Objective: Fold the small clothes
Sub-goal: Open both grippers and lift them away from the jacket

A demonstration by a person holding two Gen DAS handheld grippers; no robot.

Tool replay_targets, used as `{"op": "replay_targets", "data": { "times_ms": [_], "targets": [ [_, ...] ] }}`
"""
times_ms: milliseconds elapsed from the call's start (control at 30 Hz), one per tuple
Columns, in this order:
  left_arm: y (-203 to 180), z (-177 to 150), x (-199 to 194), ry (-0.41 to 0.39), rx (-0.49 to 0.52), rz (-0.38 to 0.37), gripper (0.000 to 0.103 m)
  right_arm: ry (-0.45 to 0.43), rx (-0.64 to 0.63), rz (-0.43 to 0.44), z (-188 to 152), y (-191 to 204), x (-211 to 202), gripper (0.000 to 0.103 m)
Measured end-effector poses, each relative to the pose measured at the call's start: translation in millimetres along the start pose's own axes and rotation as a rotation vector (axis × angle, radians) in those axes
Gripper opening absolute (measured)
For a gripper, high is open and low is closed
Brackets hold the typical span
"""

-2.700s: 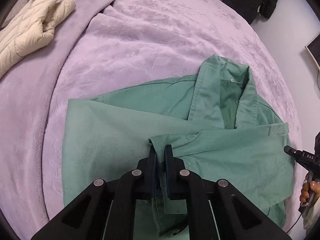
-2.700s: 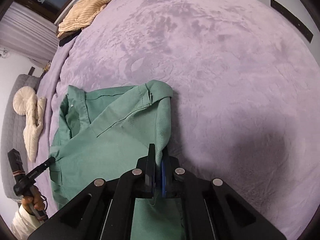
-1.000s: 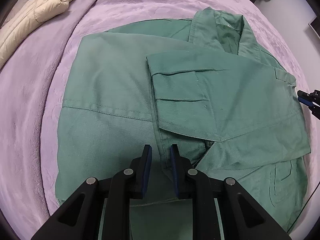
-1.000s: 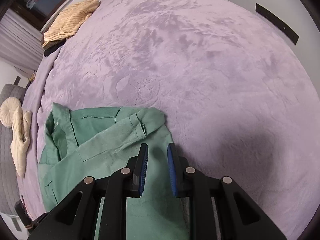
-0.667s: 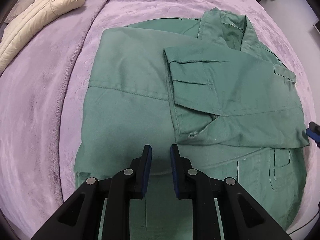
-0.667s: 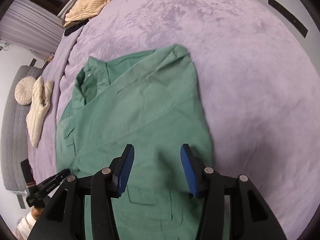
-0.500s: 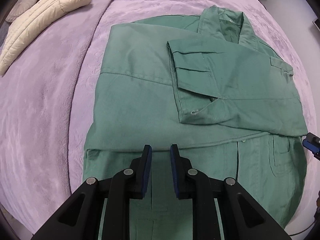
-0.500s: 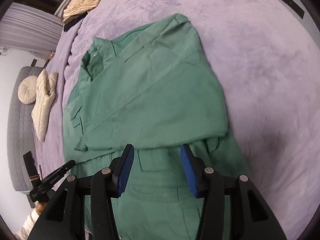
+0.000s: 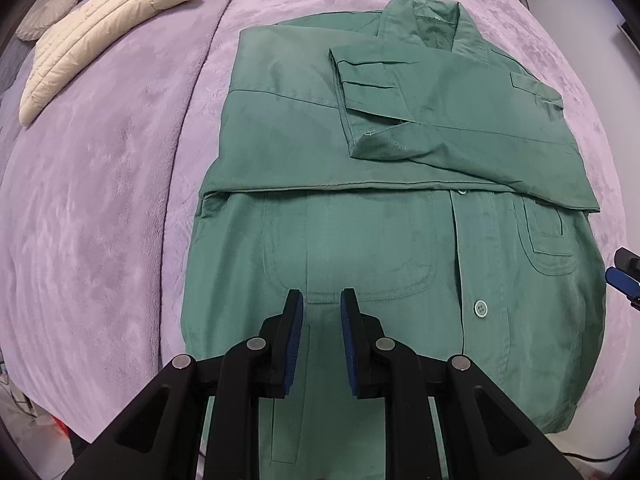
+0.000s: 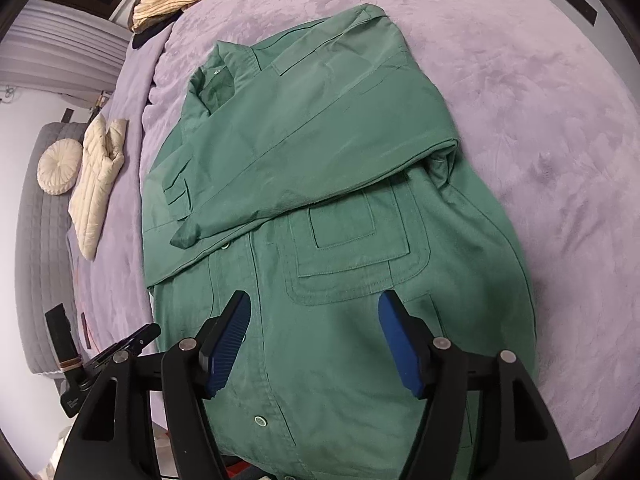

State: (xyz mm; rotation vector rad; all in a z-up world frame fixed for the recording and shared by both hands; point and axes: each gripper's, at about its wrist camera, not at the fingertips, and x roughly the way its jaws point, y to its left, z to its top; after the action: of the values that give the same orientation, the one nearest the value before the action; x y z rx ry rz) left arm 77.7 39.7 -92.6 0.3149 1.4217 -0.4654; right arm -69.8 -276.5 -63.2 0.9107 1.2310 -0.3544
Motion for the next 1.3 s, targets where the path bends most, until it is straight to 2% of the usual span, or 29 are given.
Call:
{"op": "replay_targets", "data": {
  "times_ms": [33, 67, 100, 300, 400, 500, 533, 767, 900, 1100, 1300],
  "targets": [
    [1.7, -3.2, -1.5, 0.003, -0.006, 0.003, 0.03, 0.001, -0.004, -0.001, -2.5, 2.3, -1.2, 0.073],
    [2.2, -5.0, -2.1, 0.008, -0.013, 0.005, 0.078, 0.001, -0.008, -0.003, -5.1, 3.4, -2.8, 0.077],
    [1.9, -5.9, -3.2, 0.007, -0.024, 0.014, 0.102, 0.001, -0.012, -0.005, -7.0, 5.3, -4.0, 0.079],
    [4.9, -12.4, -16.1, -0.022, -0.013, 0.022, 0.102, 0.004, -0.017, -0.017, -15.8, 12.5, -9.7, 0.079],
    [6.8, -14.2, -22.5, -0.03, -0.012, 0.034, 0.102, -0.026, -0.053, -0.029, -21.4, 20.2, -16.1, 0.082],
    [10.9, -15.0, -27.5, -0.036, -0.019, 0.027, 0.102, -0.072, -0.12, -0.03, -27.3, 32.2, -24.4, 0.093],
    [12.1, -15.2, -28.7, -0.037, -0.019, 0.026, 0.102, -0.071, -0.132, -0.026, -28.4, 35.5, -25.3, 0.102],
    [21.8, -18.5, -32.4, -0.032, -0.021, 0.033, 0.102, -0.039, -0.09, 0.035, -35.5, 41.9, -24.8, 0.103],
    [31.3, -20.6, -32.9, -0.04, -0.008, 0.038, 0.102, -0.055, -0.048, 0.042, -43.6, 45.2, -26.3, 0.103],
    [43.1, -25.7, -29.6, -0.036, 0.036, -0.011, 0.102, -0.057, -0.016, 0.032, -61.2, 55.6, -21.2, 0.103],
    [51.8, -34.8, -20.4, -0.007, 0.073, -0.042, 0.102, 0.009, 0.027, 0.033, -86.2, 62.5, -10.7, 0.103]
  ]
}}
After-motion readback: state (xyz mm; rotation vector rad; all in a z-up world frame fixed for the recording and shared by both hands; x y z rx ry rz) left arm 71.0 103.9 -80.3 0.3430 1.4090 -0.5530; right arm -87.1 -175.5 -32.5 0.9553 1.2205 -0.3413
